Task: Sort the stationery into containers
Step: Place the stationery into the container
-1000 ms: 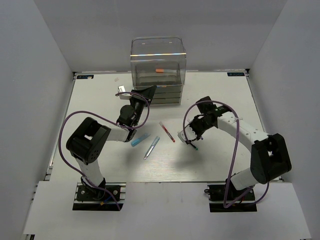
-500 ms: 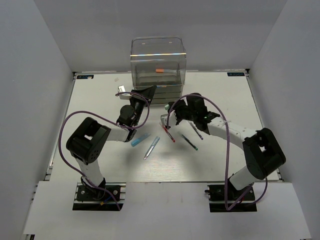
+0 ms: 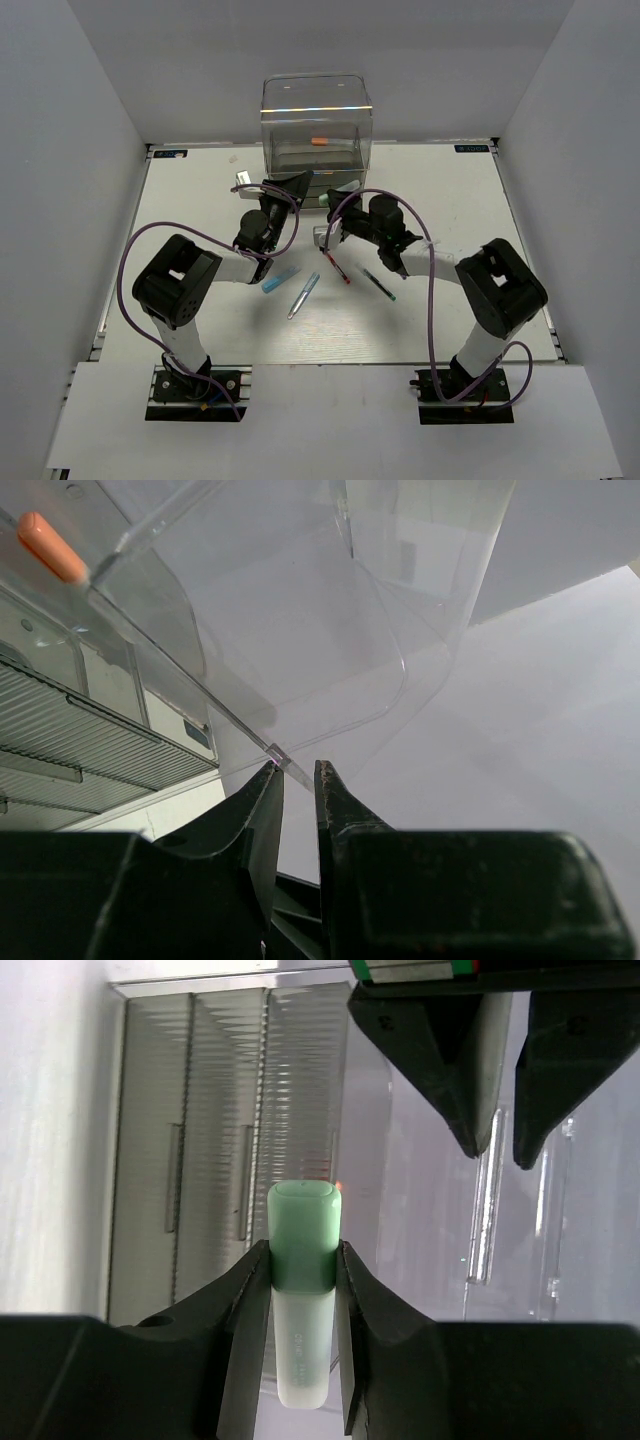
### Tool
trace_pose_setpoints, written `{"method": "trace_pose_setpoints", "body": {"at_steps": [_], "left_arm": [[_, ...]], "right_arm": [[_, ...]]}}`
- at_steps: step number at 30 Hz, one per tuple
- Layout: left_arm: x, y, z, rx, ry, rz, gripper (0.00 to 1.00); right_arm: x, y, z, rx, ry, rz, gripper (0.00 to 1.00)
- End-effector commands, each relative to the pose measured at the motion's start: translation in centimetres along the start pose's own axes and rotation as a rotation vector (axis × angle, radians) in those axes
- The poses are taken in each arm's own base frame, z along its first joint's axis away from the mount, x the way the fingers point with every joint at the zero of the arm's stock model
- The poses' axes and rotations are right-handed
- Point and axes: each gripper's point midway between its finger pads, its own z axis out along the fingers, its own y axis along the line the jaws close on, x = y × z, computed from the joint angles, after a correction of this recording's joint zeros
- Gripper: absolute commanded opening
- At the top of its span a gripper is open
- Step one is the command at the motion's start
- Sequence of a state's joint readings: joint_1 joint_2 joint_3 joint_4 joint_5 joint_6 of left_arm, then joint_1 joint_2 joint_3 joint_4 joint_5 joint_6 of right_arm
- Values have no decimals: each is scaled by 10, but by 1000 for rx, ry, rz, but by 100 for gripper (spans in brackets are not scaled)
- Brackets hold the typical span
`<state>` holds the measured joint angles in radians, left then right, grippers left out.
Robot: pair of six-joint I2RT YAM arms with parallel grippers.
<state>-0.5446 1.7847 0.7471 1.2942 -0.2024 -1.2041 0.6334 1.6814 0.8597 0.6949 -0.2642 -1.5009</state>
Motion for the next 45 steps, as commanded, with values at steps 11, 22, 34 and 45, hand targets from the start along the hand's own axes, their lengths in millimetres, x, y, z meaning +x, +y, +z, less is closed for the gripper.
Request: {"method": "trace_pose_setpoints", "body": {"at_steps": [11,22,34,45], "left_arm": [[-37,-77,0,238,-117,-45,31],[-37,-77,0,238,-117,-45,31],[-36,-73,-1,230,-113,-44,31],[-36,-73,-1,230,-113,-44,31]], "right_arm": [[-4,-63,3,318,-29,-124,0],[2,-71,14,397,-27,-169,0],[20,-81,26,438,-3,-171,0],[47,-77,33,406,60,-69,0]]}}
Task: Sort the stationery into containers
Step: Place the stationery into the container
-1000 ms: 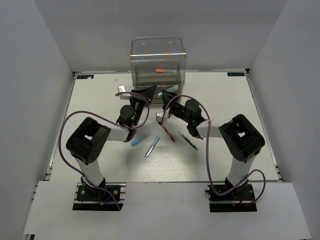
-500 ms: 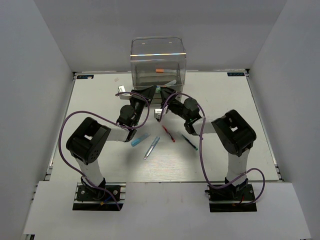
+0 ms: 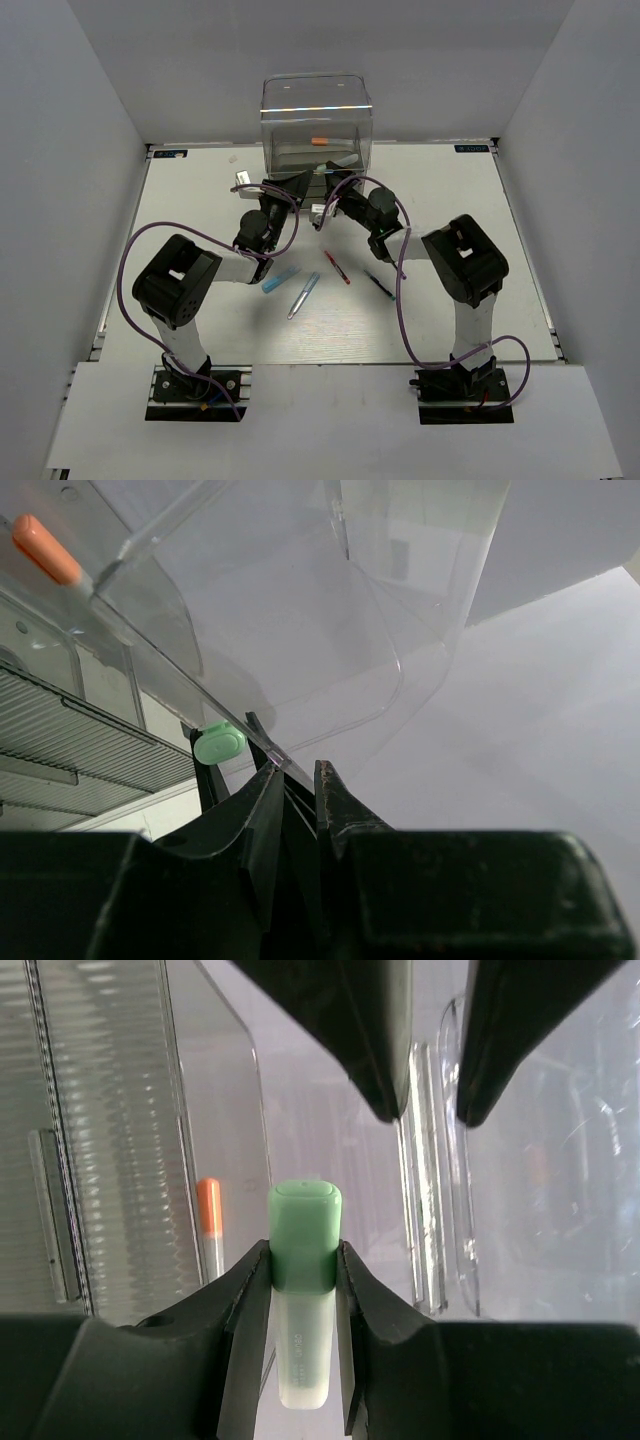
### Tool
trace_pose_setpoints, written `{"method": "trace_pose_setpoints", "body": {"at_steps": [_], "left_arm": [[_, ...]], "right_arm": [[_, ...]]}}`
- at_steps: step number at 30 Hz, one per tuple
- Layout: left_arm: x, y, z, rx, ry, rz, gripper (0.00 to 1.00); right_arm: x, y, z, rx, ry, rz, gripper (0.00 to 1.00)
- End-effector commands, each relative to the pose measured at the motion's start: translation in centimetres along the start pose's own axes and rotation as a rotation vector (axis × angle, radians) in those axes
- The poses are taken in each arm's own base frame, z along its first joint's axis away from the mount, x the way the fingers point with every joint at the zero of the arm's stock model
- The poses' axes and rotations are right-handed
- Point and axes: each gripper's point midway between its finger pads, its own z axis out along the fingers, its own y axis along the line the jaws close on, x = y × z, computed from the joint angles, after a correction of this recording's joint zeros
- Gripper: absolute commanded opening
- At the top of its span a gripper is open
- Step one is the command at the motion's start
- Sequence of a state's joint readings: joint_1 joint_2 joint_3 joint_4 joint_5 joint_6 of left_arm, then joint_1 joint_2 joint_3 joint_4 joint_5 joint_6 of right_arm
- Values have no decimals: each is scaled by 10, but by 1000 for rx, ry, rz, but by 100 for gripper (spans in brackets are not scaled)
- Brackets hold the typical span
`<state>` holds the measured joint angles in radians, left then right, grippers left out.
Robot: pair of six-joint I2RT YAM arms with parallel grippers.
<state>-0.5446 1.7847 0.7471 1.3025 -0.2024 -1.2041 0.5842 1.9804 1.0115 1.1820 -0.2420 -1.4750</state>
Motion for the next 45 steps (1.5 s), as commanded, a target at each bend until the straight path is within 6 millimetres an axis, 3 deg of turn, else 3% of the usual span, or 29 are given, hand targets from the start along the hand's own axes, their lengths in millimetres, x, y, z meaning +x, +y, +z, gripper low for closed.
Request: {"method": "trace_pose_setpoints", "body": {"at_steps": [1,13,24,29,38,42,45], "left_arm": [[-35,-71,-1,222,-110,-42,31],[-36,-75,1,231,-114,-44,31],[-37,-78,2,239,-117,-46,31],[-37,-78,2,239,-117,-46,31],[-36,-76,3,231,-114,-44,31],[-37,-80,2,239,-117,-46,31],[-37,-80,2,239,-117,-46,31]], "right_arm": [[8,-24,6,66,23,15,0],[16,-4,2,-12,74,126,0],[18,1,6,-64,91,206,0],[16,2,4,-81,89,222,20],[9,-1,2,-86,57,220,47],[7,-2,1,-90,45,220,55],[3,-2,-1,-94,30,221,55]]}}
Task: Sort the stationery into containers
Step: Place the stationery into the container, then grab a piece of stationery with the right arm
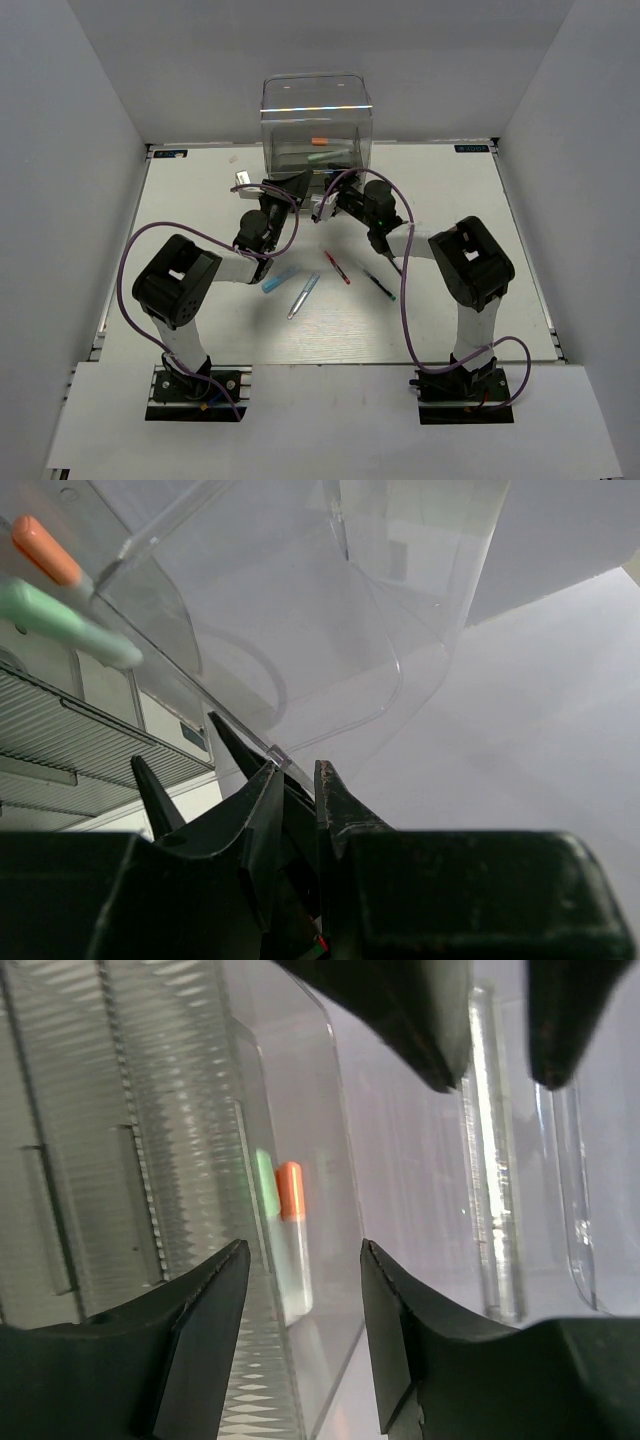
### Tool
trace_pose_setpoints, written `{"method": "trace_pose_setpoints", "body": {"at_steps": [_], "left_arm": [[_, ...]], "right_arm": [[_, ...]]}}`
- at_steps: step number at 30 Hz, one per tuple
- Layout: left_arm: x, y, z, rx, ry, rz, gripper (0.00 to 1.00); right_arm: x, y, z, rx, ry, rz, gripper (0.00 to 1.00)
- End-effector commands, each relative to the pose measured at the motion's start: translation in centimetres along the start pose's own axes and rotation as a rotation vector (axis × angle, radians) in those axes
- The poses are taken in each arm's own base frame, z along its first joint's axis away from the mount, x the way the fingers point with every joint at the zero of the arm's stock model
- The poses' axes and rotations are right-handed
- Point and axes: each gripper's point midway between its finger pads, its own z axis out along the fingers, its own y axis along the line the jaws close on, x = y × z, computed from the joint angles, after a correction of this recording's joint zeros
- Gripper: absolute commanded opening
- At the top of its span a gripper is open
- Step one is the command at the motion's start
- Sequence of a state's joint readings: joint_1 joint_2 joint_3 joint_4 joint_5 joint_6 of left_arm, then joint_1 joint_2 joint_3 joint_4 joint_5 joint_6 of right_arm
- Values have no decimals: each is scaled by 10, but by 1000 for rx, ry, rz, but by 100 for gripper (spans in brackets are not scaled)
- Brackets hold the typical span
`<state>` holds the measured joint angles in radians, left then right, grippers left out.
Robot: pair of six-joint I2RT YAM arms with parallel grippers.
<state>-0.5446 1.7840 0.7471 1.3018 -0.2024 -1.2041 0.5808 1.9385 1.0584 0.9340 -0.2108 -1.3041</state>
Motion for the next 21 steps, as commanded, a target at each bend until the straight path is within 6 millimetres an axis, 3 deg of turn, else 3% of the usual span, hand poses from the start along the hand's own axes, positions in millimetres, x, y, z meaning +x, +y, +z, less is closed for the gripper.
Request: {"method": "trace_pose_setpoints", "body": {"at_steps": [1,6,7,8,11,12,13,16,21], "left_arm": [[-37,-80,2,239,-117,-46,31],[-37,-80,2,239,-117,-46,31],[-37,-80,2,239,-117,-46,31],[-37,-80,2,239,-117,-46,31],[-37,-80,2,239,-117,-46,31],[-37,-80,2,239,-117,-46,31],[-37,-80,2,239,-117,-46,31],[-37,-80,2,239,-117,-46,31],[-39,-79,2,236,-125,-47,31]], "right_arm": [[-14,-26,-6,45,-45,2,55],[-23,-16,-17,14,-85,7,55],[-31,-24,-21,22,-113,1,55],[-31,-10,-26,-7,-116,10,55],[-42,0,-37,-39,-158,18,55],[-50,-10,-42,-24,-180,14,55],[-50,7,-49,-60,-184,32,55],[-60,9,-60,-88,-217,64,53],[-93,50,-85,-352,-350,186,47]]}}
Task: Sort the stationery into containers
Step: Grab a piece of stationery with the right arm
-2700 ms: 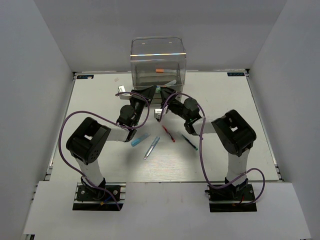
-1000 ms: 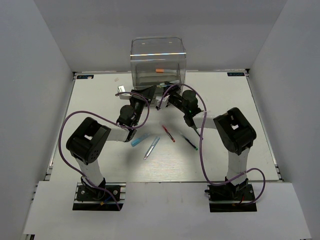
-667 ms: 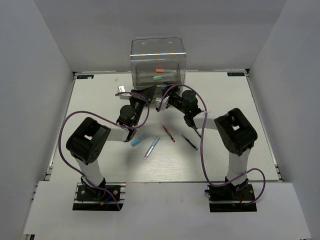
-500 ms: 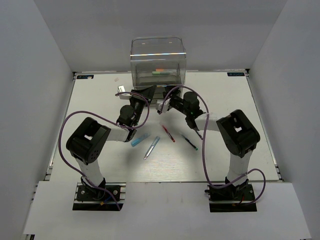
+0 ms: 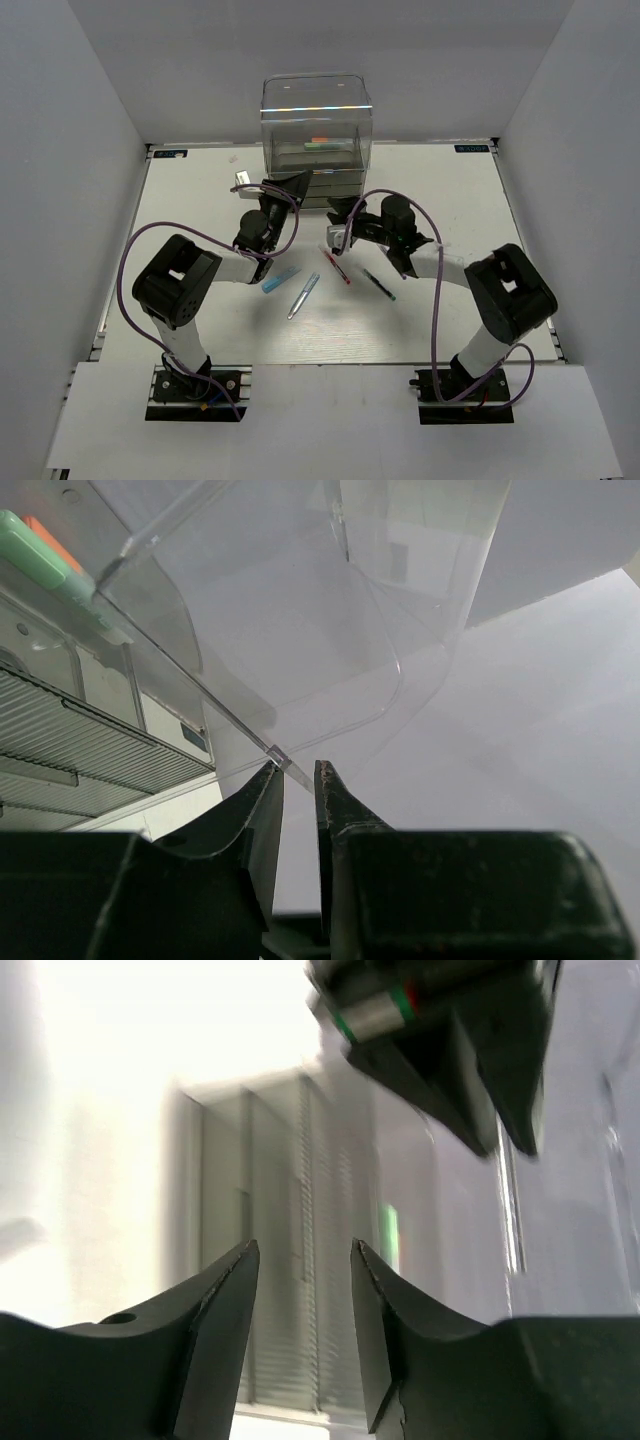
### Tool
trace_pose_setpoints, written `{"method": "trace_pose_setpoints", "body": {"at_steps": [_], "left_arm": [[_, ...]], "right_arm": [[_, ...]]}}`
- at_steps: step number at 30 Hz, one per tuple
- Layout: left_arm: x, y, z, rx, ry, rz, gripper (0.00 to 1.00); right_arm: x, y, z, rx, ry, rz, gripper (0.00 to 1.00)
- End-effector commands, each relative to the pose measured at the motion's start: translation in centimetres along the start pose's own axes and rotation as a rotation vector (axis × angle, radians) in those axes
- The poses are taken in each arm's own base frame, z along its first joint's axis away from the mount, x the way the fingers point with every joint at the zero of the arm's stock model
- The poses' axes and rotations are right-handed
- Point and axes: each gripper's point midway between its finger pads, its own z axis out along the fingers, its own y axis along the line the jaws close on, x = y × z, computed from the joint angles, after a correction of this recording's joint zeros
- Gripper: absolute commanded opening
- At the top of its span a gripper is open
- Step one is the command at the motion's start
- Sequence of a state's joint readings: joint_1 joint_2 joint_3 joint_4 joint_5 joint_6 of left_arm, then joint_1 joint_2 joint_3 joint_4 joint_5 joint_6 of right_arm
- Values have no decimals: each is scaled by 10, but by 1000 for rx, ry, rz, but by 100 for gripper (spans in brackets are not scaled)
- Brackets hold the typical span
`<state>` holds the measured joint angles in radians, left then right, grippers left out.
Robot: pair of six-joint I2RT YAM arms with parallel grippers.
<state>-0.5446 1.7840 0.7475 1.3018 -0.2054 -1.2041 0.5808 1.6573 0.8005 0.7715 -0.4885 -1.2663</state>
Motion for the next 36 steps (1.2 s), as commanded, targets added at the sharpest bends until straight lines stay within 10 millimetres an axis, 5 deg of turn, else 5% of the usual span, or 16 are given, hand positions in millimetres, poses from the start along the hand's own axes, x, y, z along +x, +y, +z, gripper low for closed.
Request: {"method": "trace_pose_setpoints", "body": {"at_steps": [1,6,11,24,36], "left_arm": [[-38,-80,2,236,-122,-47,31],[-37,-76,1,228,-119,-45,31],[-37,-76,1,228,-119,-45,31],[-38,-73,1,216,-124,-44,31],[-40,-78,1,224,-127,-46,31]], "right_arm": [[-33,28,-9,-170,-138,81,47],[-54,74,-20,-370,-240,115,44],[-61,87,-20,-477,-284,107,42],[-90,131,-17,-692,-356,113,71],[-105,146,15,-709,-300,180,56]]}}
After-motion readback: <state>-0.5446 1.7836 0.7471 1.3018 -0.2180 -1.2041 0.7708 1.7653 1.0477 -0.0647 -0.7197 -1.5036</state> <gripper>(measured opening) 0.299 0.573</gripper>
